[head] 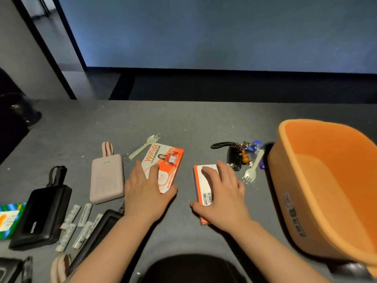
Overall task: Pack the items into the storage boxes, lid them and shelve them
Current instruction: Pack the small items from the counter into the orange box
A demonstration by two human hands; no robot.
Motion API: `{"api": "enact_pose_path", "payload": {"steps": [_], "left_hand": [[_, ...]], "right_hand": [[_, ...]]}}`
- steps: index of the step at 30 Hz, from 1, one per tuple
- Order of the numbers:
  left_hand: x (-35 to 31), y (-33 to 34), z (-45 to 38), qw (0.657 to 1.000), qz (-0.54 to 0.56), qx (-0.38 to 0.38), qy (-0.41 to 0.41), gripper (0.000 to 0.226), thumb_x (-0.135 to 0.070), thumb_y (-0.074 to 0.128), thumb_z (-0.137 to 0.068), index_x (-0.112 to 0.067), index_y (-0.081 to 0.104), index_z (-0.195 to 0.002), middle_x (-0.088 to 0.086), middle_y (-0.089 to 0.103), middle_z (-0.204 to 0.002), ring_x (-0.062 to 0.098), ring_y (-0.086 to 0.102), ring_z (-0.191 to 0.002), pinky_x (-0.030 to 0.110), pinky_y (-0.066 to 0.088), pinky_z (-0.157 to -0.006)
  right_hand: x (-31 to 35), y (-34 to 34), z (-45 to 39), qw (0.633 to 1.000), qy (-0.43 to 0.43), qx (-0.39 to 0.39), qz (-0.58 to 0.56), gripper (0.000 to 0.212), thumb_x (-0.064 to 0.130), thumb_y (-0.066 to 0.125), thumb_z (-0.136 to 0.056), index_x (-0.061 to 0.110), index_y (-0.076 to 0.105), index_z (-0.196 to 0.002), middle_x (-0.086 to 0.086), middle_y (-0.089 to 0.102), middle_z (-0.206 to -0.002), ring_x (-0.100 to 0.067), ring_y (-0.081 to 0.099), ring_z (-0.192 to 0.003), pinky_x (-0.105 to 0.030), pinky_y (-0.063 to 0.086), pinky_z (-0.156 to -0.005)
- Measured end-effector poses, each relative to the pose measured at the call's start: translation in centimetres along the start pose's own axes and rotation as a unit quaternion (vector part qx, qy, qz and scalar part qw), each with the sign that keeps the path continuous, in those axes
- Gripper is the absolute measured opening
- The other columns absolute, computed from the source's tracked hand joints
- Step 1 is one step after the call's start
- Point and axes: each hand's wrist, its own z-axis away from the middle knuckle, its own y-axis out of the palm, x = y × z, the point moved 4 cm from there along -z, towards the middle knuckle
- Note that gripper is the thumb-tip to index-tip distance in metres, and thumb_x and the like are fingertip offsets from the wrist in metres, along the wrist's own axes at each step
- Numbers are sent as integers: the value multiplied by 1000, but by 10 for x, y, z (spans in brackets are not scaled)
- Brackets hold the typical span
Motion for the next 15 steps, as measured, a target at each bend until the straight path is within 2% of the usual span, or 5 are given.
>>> {"api": "enact_pose_path", "payload": {"steps": [2,7,10,15], "left_hand": [[-5,-3,-8,1000,-7,-3,-7,78,-72,45,-73,-30,28,-136,12,32,-141,32,34,-126,43,35,-100],[-21,-11,-8,999,11,21,-22,78,-61,60,-68,-22,36,-131,8,41,-132,31,38,-118,41,34,-93],[-32,-23,3,997,62,19,-29,81,-56,66,-59,-22,41,-127,6,48,-129,30,41,-116,42,38,-91],[-67,-73,22,986,156,-67,-4,85,-57,71,-55,-25,44,-129,2,52,-128,29,44,-118,47,42,-94]], "right_hand": [[-8,-5,2,998,49,9,24,97,65,64,-60,35,20,-142,0,11,-153,-22,9,-141,-44,20,-109],[-14,-9,13,992,119,31,-4,105,59,68,-59,29,14,-144,-3,26,-144,-25,28,-127,-39,33,-103],[-11,-24,26,992,115,12,-45,104,56,67,-61,30,12,-145,1,29,-141,-21,26,-128,-36,29,-104],[4,-93,48,995,56,-55,-60,100,59,64,-63,34,10,-144,7,26,-143,-17,24,-128,-34,27,-106]]}}
